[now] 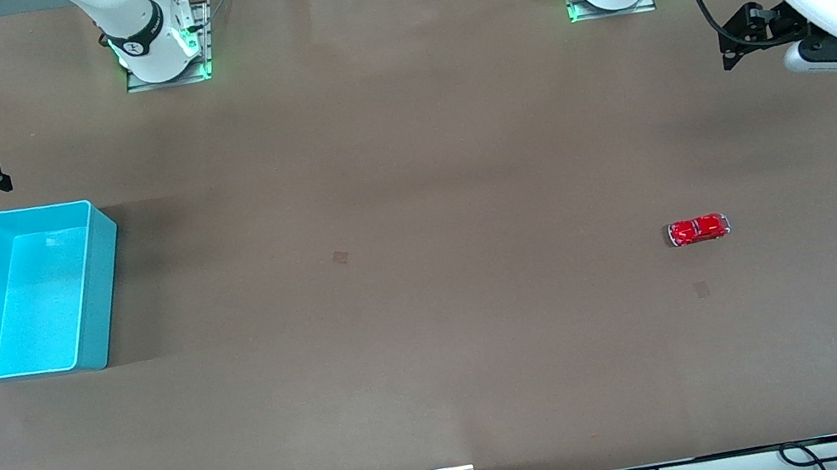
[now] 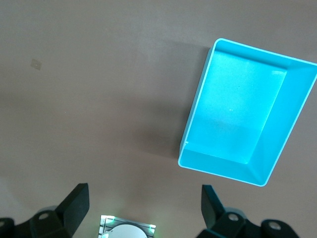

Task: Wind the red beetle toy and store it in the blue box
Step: 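Move the left gripper toward the red toy car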

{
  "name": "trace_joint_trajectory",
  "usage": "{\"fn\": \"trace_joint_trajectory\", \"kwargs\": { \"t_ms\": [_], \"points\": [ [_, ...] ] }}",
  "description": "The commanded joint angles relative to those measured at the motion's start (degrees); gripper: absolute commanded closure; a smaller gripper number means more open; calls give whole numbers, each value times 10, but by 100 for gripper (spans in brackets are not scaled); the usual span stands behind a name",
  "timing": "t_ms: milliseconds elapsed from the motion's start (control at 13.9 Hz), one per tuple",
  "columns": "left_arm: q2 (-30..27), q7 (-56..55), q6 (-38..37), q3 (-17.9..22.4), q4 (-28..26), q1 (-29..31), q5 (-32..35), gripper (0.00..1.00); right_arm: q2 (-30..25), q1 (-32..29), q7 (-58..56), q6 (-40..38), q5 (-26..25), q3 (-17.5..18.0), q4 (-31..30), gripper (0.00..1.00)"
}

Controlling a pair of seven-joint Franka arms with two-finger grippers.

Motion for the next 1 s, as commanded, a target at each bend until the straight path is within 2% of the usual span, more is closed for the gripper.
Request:
{"fn": "trace_joint_trajectory", "kwargs": {
  "t_ms": [0,215,431,646,933],
  "points": [
    [7,2,-51,-5,12,-2,12,0,2,-5,1,-11,10,1,10,0],
    [45,12,-131,-5,14,0,12,0,29,-5,-11,-11,11,1,10,0],
    [76,44,-127,-5,9,1,24,0,31,-5,-8,-12,12,1,9,0],
    [104,250,-6,-4,-10,7,65,0,36,-4,-11,-24,10,2,7,0],
    [158,459,101,-4,-11,17,86,0,44,-2,-10,-42,4,2,7,0]
  ]
}}
